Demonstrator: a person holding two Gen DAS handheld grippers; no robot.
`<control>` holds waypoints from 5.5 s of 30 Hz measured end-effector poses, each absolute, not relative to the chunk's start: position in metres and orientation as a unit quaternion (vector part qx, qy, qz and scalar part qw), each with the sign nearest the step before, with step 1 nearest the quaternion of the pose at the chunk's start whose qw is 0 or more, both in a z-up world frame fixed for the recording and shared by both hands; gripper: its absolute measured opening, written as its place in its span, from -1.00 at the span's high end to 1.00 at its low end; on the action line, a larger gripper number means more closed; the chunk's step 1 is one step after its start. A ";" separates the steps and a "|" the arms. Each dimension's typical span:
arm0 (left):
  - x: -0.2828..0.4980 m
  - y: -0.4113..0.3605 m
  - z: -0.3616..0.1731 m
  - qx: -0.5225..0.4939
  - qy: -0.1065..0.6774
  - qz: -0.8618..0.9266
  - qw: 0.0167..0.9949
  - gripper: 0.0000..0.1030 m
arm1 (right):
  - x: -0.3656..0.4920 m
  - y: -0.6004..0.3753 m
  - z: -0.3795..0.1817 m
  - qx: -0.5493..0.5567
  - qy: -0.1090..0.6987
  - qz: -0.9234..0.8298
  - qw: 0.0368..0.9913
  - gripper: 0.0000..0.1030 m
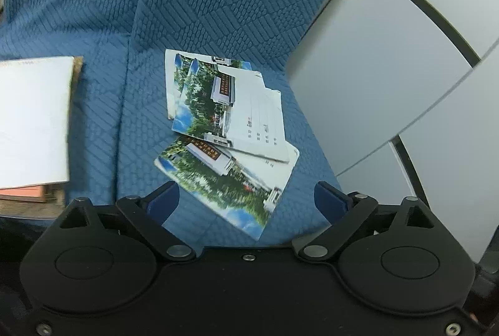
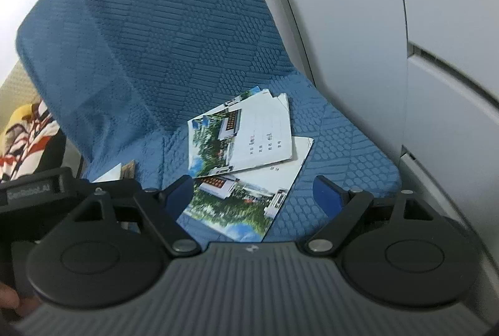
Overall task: Organize objects
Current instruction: 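Move both grippers down to the edge of the scenic postcards, then close both grippers on the postcards' edge, then lift the postcards up on their edge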
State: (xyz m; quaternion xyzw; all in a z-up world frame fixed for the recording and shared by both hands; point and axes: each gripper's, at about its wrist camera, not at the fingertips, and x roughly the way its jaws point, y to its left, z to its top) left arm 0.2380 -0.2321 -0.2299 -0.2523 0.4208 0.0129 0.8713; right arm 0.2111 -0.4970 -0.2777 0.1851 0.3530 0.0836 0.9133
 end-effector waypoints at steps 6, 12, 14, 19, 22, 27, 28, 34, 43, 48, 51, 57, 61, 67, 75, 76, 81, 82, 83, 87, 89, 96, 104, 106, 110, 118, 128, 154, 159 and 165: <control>0.273 -0.231 -0.264 -0.288 0.437 0.032 0.851 -0.58 | 0.255 -0.510 -0.313 0.235 0.369 0.078 0.896 -0.47; 0.305 -0.230 -0.299 -0.323 0.451 0.034 0.831 -0.30 | 0.304 -0.521 -0.350 0.286 0.401 0.083 0.866 -0.05; 0.315 -0.228 -0.310 -0.343 0.449 0.032 0.824 -0.12 | 0.319 -0.525 -0.361 0.304 0.416 0.077 0.854 -0.05; 0.339 -0.223 -0.338 -0.402 0.446 0.025 0.799 0.15 | 0.347 -0.534 -0.376 0.332 0.418 0.083 0.842 -0.04; 0.349 -0.223 -0.353 -0.433 0.445 0.024 0.784 0.16 | 0.363 -0.537 -0.385 0.347 0.425 0.085 0.832 -0.04; 0.358 -0.224 -0.371 -0.476 0.444 0.020 0.759 0.16 | 0.377 -0.540 -0.395 0.391 0.436 0.104 0.804 -0.04; 0.359 -0.224 -0.374 -0.486 0.441 0.019 0.755 0.16 | 0.378 -0.540 -0.397 0.397 0.439 0.105 0.799 -0.04; 0.360 -0.227 -0.385 -0.533 0.420 0.020 0.734 0.13 | 0.380 -0.541 -0.402 0.423 0.443 0.108 0.783 -0.04; 0.349 -0.212 -0.411 -0.649 0.361 0.034 0.668 0.21 | 0.379 -0.543 -0.419 0.533 0.442 0.162 0.703 -0.04; 0.347 -0.208 -0.422 -0.683 0.337 0.038 0.647 0.38 | 0.379 -0.540 -0.420 0.575 0.426 0.190 0.672 -0.04; 0.350 -0.210 -0.429 -0.696 0.332 0.042 0.636 0.62 | 0.380 -0.537 -0.419 0.574 0.432 0.190 0.669 -0.04; 0.356 -0.215 -0.440 -0.705 0.330 0.055 0.626 0.90 | 0.378 -0.548 -0.413 0.571 0.415 0.154 0.691 -0.05; 0.357 -0.217 -0.434 -0.700 0.325 0.042 0.634 0.92 | 0.374 -0.551 -0.413 0.570 0.418 0.144 0.693 -0.05; 0.354 -0.216 -0.417 -0.692 0.331 0.015 0.641 0.92 | 0.382 -0.550 -0.418 0.562 0.424 0.145 0.695 -0.05; 0.326 -0.205 -0.396 -0.683 0.361 -0.015 0.635 0.93 | 0.387 -0.556 -0.426 0.564 0.421 0.146 0.695 -0.05; 0.321 -0.205 -0.394 -0.680 0.366 -0.017 0.636 0.92 | 0.388 -0.556 -0.427 0.563 0.421 0.145 0.696 -0.05; 0.295 -0.201 -0.391 -0.683 0.386 -0.026 0.619 0.93 | 0.388 -0.563 -0.431 0.557 0.423 0.136 0.701 -0.05; 0.291 -0.200 -0.390 -0.681 0.391 -0.027 0.618 0.93 | 0.388 -0.566 -0.432 0.557 0.423 0.134 0.702 -0.05; 0.287 -0.198 -0.389 -0.680 0.393 -0.028 0.618 0.93 | 0.388 -0.568 -0.433 0.557 0.423 0.132 0.702 -0.05; 0.274 -0.189 -0.383 -0.674 0.399 -0.033 0.620 0.93 | 0.392 -0.570 -0.438 0.556 0.425 0.123 0.704 -0.01; 0.267 -0.183 -0.381 -0.672 0.399 -0.042 0.623 0.93 | 0.392 -0.571 -0.439 0.546 0.429 0.119 0.710 0.06; 0.243 -0.165 -0.377 -0.673 0.392 -0.041 0.626 0.92 | 0.392 -0.565 -0.441 0.534 0.441 0.132 0.709 0.48; 0.221 -0.142 -0.378 -0.686 0.372 -0.028 0.625 0.77 | 0.378 -0.546 -0.422 0.464 0.449 0.169 0.745 0.86; 0.215 -0.137 -0.378 -0.688 0.368 -0.022 0.625 0.66 | 0.374 -0.540 -0.417 0.451 0.449 0.176 0.751 0.86; 0.198 -0.136 -0.381 -0.694 0.368 -0.016 0.619 0.44 | 0.359 -0.533 -0.411 0.451 0.451 0.179 0.750 0.87; 0.196 -0.143 -0.391 -0.703 0.376 0.000 0.604 0.44 | 0.329 -0.517 -0.400 0.484 0.437 0.152 0.743 0.90; 0.179 -0.133 -0.381 -0.674 0.397 0.017 0.622 0.68 | 0.290 -0.495 -0.383 0.462 0.427 0.081 0.773 0.90; 0.186 -0.090 -0.291 -0.611 0.372 -0.014 0.698 0.86 | 0.281 -0.457 -0.286 0.395 0.393 0.091 0.825 0.88; 0.189 -0.071 -0.270 -0.613 0.357 -0.022 0.705 0.85 | 0.288 -0.442 -0.266 0.394 0.386 0.103 0.828 0.88; 0.189 -0.045 -0.241 -0.607 0.337 -0.033 0.719 0.83 | 0.295 -0.419 -0.236 0.387 0.374 0.125 0.834 0.87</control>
